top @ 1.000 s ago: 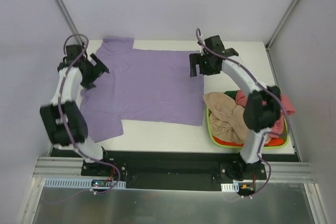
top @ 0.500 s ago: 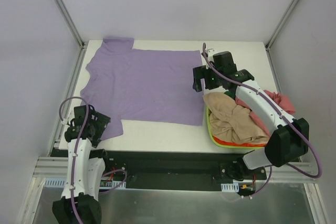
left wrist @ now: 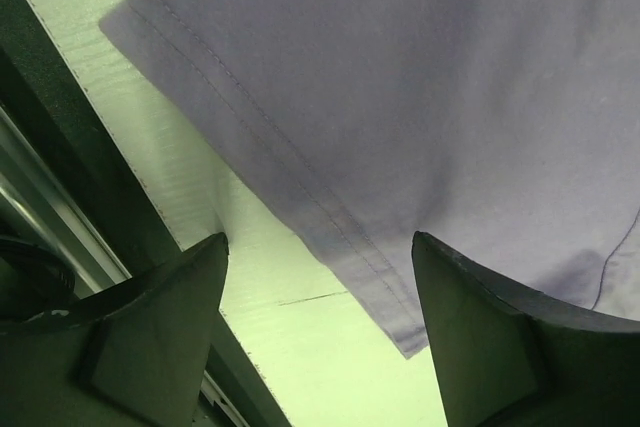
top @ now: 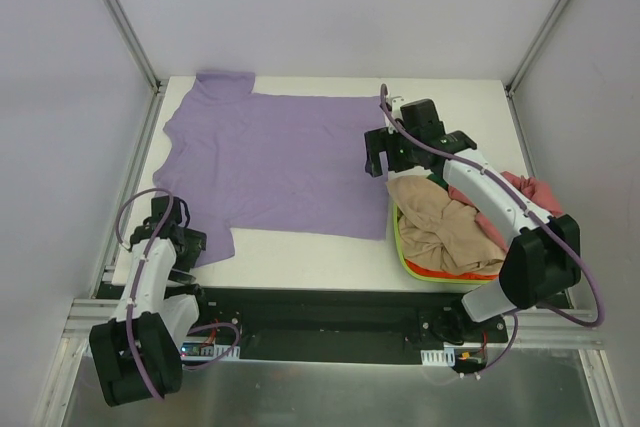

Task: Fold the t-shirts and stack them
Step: Grap the side of the flattened tshirt closest away from the robot with both arms

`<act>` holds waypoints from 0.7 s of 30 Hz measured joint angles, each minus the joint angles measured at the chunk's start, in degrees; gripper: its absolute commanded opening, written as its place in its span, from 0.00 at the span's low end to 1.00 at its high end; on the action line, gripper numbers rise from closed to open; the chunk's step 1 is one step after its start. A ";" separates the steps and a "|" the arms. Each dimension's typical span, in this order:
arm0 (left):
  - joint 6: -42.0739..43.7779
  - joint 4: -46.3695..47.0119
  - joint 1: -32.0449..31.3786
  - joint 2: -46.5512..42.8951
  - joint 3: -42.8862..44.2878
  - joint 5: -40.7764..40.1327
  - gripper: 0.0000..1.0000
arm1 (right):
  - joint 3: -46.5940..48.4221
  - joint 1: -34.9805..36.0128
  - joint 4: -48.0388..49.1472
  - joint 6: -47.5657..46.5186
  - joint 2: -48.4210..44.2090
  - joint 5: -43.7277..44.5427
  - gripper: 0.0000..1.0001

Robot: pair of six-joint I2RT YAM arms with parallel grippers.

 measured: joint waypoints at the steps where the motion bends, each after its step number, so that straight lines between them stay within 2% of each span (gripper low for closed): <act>1: -0.22 0.07 0.00 0.13 0.00 -0.35 0.74 | 0.00 0.00 0.00 0.00 0.13 0.02 0.96; 4: -0.79 0.11 0.00 0.85 0.02 -1.14 0.73 | 0.00 0.00 -0.02 0.00 0.39 0.02 0.96; 7: -1.25 0.57 0.00 1.95 0.28 -1.88 0.67 | 0.00 0.00 -0.02 0.00 0.44 -0.13 0.96; 10: -1.20 0.85 0.00 3.67 0.81 -2.14 0.52 | 0.00 0.00 -0.04 0.02 0.44 -0.39 0.96; 11: -1.18 1.03 0.00 4.24 0.96 -2.23 0.45 | 0.00 0.00 -0.04 0.02 0.44 -0.44 0.96; 17: -0.46 4.02 0.00 7.52 2.16 -2.64 0.20 | -0.22 0.85 0.02 -0.22 0.42 -0.79 0.96; 20: 0.33 6.32 0.00 9.16 2.95 -2.71 0.00 | -1.22 3.52 -0.24 -1.22 0.39 -0.13 0.96; 21: 0.57 7.02 0.00 9.70 3.19 -2.78 0.00 | -1.66 4.94 -0.50 -1.68 0.39 0.35 0.97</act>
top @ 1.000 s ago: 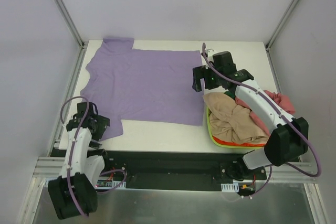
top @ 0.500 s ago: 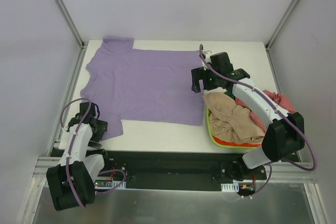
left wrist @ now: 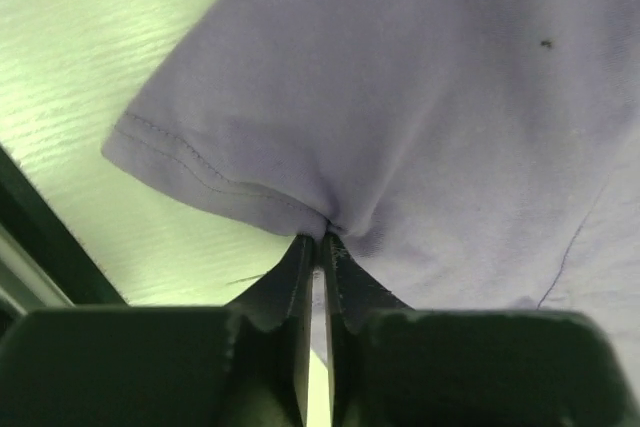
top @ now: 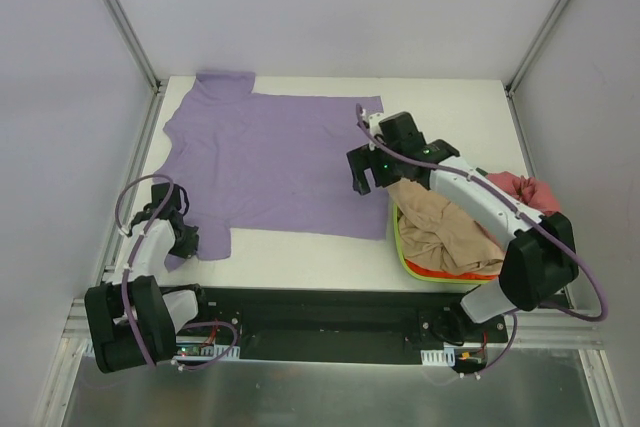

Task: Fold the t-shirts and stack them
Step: Grap the side of the flattened tshirt closest away from the robot with both arms

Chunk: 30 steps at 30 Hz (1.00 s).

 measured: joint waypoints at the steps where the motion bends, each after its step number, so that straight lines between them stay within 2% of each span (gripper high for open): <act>1: 0.50 0.70 0.00 0.72 0.31 -0.02 0.00 | -0.35 1.60 -0.42 -0.48 0.00 0.63 0.97; 10: 2.80 3.89 0.00 1.57 0.63 -0.31 0.00 | -5.14 14.03 -3.48 -4.07 0.20 2.45 0.99; 16: 3.21 4.66 0.00 1.11 0.50 -0.28 0.00 | -5.16 19.58 -6.19 -5.01 6.60 3.48 0.88; 23: 4.07 5.38 0.00 0.98 0.07 -0.26 0.00 | -6.54 19.12 -9.57 -6.93 12.22 10.08 0.60; 30: 4.09 5.55 0.00 -0.13 -0.42 -0.24 0.00 | -6.56 17.70 -10.32 -8.55 16.09 12.17 0.56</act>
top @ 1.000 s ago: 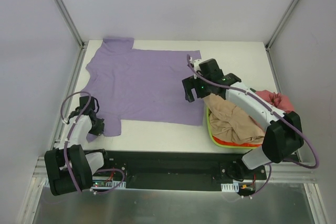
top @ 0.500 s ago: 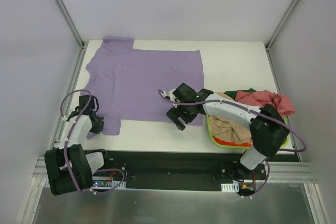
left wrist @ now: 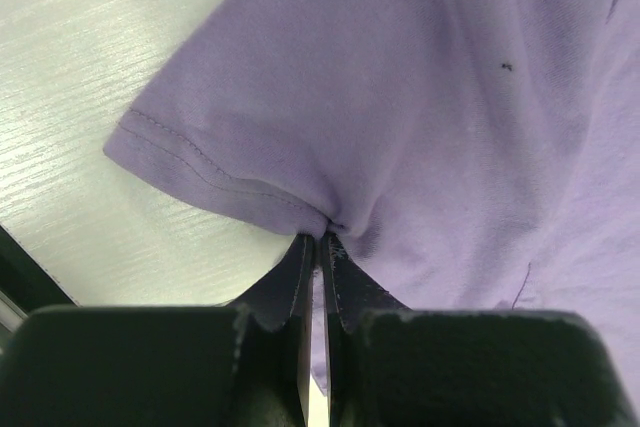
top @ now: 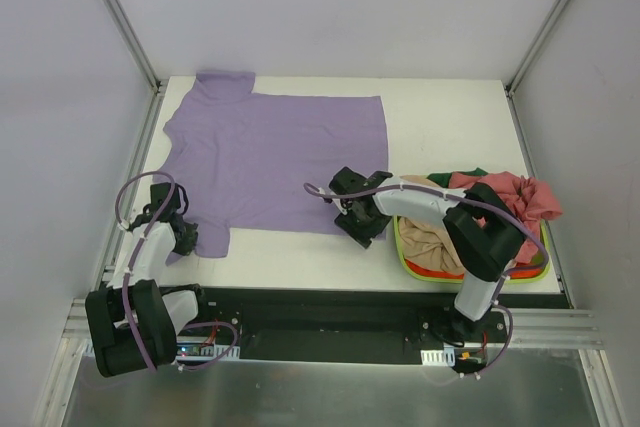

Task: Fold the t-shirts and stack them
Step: Grap the side of the flattened tshirt closest away from the robot with both arms

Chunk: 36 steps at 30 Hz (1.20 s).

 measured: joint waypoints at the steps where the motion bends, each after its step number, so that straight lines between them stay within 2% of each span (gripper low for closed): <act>1: 0.02 0.04 0.02 -0.13 0.00 0.00 0.00 | 0.07 -0.24 -0.07 -0.15 0.00 0.22 0.55; 5: 0.17 0.02 0.02 -0.63 0.00 0.09 0.00 | 0.09 -0.68 0.22 -0.52 0.13 0.61 0.52; 13: 0.55 0.02 0.02 -0.72 0.00 1.03 0.00 | 1.73 -0.74 0.13 -1.16 1.70 0.83 0.31; 18: 1.51 -0.31 0.02 -0.72 0.81 1.53 0.00 | 1.90 -0.76 0.48 -1.16 1.90 1.49 0.22; 22: 1.27 -1.86 0.02 -2.84 1.31 1.49 0.00 | 1.88 -0.83 0.94 -1.18 1.90 2.21 0.12; 24: 1.16 -2.91 0.02 -5.05 1.31 1.44 0.00 | 1.84 -0.83 1.09 -1.25 1.90 2.32 0.00; 30: 0.98 -5.38 0.02 -10.78 1.29 1.22 0.00 | 1.79 -0.72 1.18 -1.62 1.88 2.25 0.01; 36: -3.87 -15.54 0.02 -16.61 1.51 -2.43 0.00 | 1.40 2.32 -1.14 -1.64 0.98 -1.86 0.01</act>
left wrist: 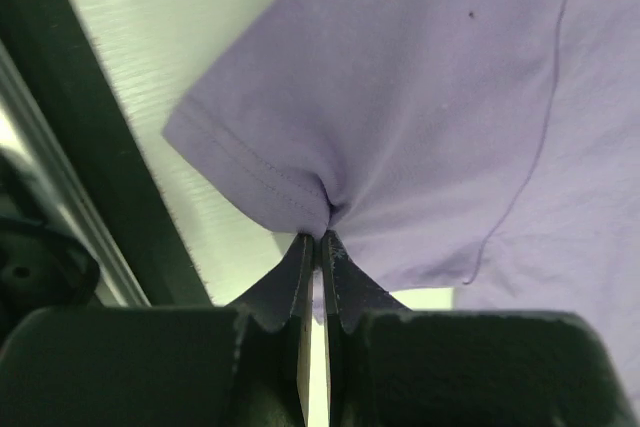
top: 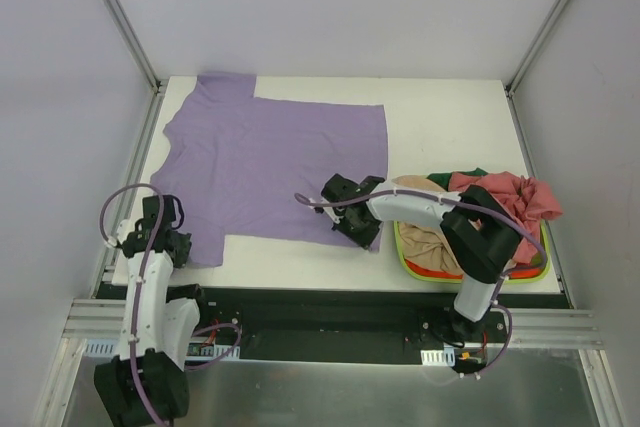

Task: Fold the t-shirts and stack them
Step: Grap the side of the flattened tshirt closest away from the robot with both arms

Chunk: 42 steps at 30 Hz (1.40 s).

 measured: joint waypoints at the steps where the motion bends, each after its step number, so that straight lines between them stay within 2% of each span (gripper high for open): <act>1: -1.01 -1.95 0.00 -1.88 0.09 -0.81 0.00 | -0.42 1.33 -0.79 0.00 -0.68 -1.40 0.01; 8: -5.46 -11.17 -0.02 -16.13 0.35 -2.38 0.00 | -3.08 7.39 -6.27 0.13 -6.14 -6.25 0.01; 13: -6.69 -15.19 -0.02 -17.94 3.63 -2.60 0.00 | -3.48 8.61 -8.33 0.31 -8.66 -7.28 0.00; 18: -6.73 -14.05 -0.02 -17.03 7.69 -0.48 0.00 | -3.04 8.48 -9.14 0.35 -9.09 -6.29 0.00; 21: -6.64 -9.75 -0.02 -14.45 7.72 2.86 0.00 | -1.81 7.28 -9.64 0.52 -9.09 -6.05 0.00; 27: -6.05 -0.20 -0.22 -3.58 8.46 8.22 0.00 | 1.16 3.17 -10.23 0.48 -9.09 -5.90 0.01; 42: -3.21 16.33 -4.22 16.65 16.74 8.52 0.00 | 12.44 -6.80 -11.17 -0.44 -2.78 -5.62 0.01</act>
